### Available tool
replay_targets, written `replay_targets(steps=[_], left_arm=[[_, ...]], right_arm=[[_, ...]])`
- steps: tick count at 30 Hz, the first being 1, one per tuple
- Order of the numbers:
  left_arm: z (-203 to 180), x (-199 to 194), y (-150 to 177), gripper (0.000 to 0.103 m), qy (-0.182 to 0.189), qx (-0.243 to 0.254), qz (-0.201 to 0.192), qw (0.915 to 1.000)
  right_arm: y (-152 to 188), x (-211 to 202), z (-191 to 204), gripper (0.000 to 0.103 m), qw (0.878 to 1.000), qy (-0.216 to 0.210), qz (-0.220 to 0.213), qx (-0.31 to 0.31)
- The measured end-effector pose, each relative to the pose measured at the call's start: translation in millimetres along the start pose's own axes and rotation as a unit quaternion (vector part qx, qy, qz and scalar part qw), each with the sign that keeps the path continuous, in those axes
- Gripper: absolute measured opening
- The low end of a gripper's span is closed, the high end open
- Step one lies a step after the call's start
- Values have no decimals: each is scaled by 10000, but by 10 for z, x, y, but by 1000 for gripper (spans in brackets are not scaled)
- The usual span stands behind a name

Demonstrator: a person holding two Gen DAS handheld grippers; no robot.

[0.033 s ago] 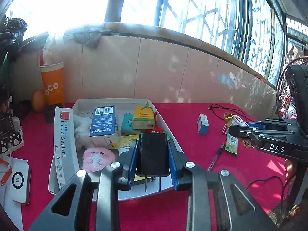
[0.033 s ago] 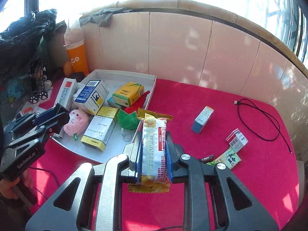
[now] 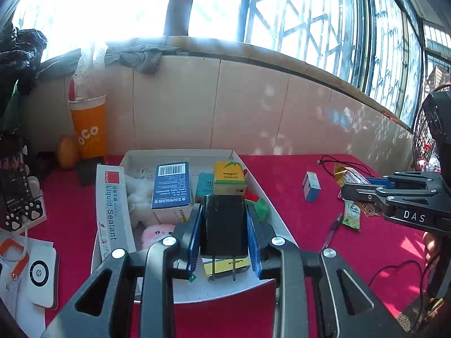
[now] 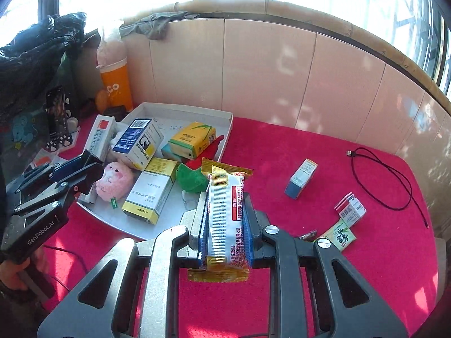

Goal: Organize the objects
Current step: 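Carry the snack bar and black plug into the white tray and release both, then withdraw both open tools from the tray back over the table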

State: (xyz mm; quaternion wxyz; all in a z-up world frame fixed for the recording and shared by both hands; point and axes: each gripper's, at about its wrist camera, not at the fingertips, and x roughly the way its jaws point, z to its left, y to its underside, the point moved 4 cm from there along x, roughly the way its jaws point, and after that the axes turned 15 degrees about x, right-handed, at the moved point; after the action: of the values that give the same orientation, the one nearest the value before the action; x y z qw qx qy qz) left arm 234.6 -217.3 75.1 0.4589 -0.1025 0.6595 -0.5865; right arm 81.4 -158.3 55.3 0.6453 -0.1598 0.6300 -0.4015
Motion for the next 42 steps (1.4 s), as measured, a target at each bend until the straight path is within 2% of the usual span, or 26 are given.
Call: replay_targets(steps=[4,9,13,15,19,23,24,25,27,28,29,32,34,38,42], left_arm=[[269,45,-61,29,-157,-48,79,9998],[723,145,-310,29,-241,-264,129,9993],[1069,451,-476,29,-48,-641,359,9973],[1151,681,-514,29,75,-769,577,9953],[1156,1149,-462,29,71,-825,1064,9909],[1132,1364,-375,31,37,-1019,1163,9880],[1127,1375,-359,40,-6,-1049,1165,9876],[1124,1376,-347,66,-75,-1061,1157,9876],[1119,1326,-346,99,-216,-1037,1049,9888],[1121,1278,-362,103,-309,-1015,966,9897],[1133,1230,-398,103,-440,-992,888,9901],[1195,1051,-502,103,-677,-1035,630,9903],[1196,955,-555,103,-708,-1064,510,9905],[1018,760,-661,103,-634,-866,305,9938],[681,674,-729,103,-310,-590,210,9976]], right_arm=[[-135,132,291,20,9993,-321,173,-61],[-238,354,641,20,9969,-653,427,-90],[-221,601,833,20,9932,-890,745,65],[-189,750,904,20,9920,-911,869,132],[-138,1046,923,20,9916,-710,1049,273],[-155,1239,851,21,9911,-597,1077,509],[-152,1261,834,22,9907,-603,1085,556],[-150,1274,813,26,9904,-590,1099,593],[-137,1271,779,46,9902,-592,1084,645],[-137,1256,760,61,9903,-610,1053,677],[-143,1233,741,66,9903,-641,1008,715],[-137,1144,697,66,9902,-691,907,801],[-119,1059,677,65,9908,-720,853,771],[-107,819,513,65,9935,-691,510,751],[-179,582,53,65,9946,-371,20,967]])
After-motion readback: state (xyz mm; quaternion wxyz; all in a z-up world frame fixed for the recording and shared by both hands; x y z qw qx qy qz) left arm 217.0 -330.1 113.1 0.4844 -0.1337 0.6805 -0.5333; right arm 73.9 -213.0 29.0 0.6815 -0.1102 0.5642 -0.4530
